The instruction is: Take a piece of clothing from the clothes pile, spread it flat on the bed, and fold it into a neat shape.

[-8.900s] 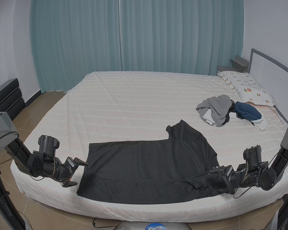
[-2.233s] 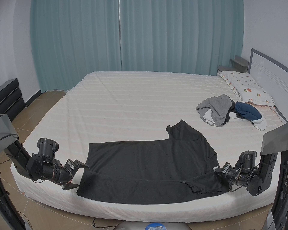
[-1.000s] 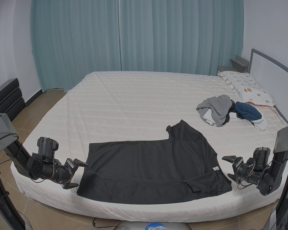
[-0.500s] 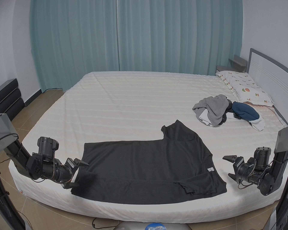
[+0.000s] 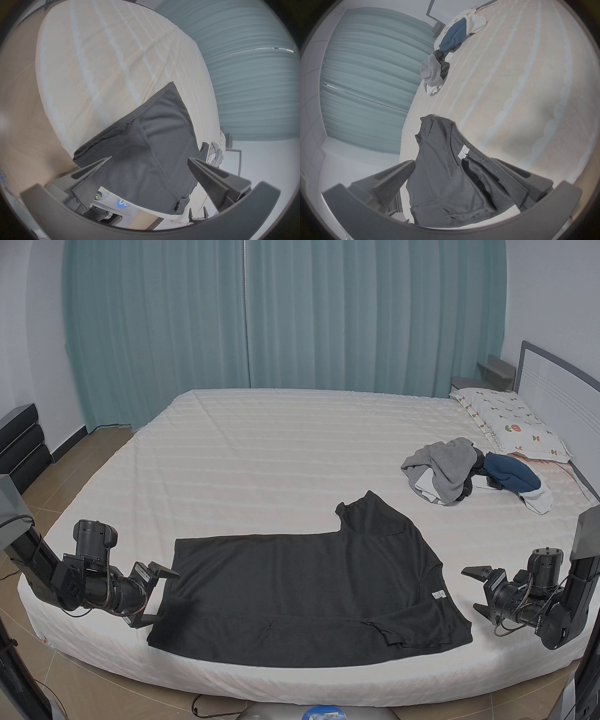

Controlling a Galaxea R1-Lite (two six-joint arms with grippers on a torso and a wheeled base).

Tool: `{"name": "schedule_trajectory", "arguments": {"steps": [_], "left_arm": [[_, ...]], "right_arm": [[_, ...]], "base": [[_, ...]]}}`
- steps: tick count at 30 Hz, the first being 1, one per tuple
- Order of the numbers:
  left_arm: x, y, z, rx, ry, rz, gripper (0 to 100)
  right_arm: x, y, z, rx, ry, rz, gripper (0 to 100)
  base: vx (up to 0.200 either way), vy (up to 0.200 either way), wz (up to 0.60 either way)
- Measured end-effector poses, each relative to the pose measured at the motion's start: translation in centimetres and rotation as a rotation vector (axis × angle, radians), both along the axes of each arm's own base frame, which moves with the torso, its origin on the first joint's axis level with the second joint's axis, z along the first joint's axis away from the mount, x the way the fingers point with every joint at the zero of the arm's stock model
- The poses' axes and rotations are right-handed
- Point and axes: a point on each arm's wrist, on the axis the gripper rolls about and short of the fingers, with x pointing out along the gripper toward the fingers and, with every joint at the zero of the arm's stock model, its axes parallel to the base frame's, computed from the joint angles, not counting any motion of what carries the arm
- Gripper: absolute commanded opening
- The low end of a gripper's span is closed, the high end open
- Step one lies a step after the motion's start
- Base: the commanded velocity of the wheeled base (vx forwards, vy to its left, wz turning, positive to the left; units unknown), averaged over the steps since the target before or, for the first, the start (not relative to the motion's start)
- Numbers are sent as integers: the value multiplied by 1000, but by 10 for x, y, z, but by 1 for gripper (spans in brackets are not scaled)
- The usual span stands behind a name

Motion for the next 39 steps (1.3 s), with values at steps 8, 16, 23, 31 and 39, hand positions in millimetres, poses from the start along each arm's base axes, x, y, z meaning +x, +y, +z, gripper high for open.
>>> {"name": "schedule_trajectory", "arguments": {"steps": [8,16,23,31,39], "left_arm": [[2,5,3,-4,-13,13,100],[1,9,4,-33,-18,7,100],[1,10,5,-34,-20,11,100],[1,10,5,-37,-22,9,100],[1,10,5,-51,-19,-3,100]], "right_arm": [[-1,0,0,-1,5,2,100],[-2,1,-1,-1,8,3,100],[-2,1,-1,-1,8,3,100],[-2,1,-1,-1,8,4,100],[-2,1,-1,-1,7,4,100]], "base": [[0,0,0],[0,150,0],[0,86,0],[0,0,0],[150,0,0]]}}
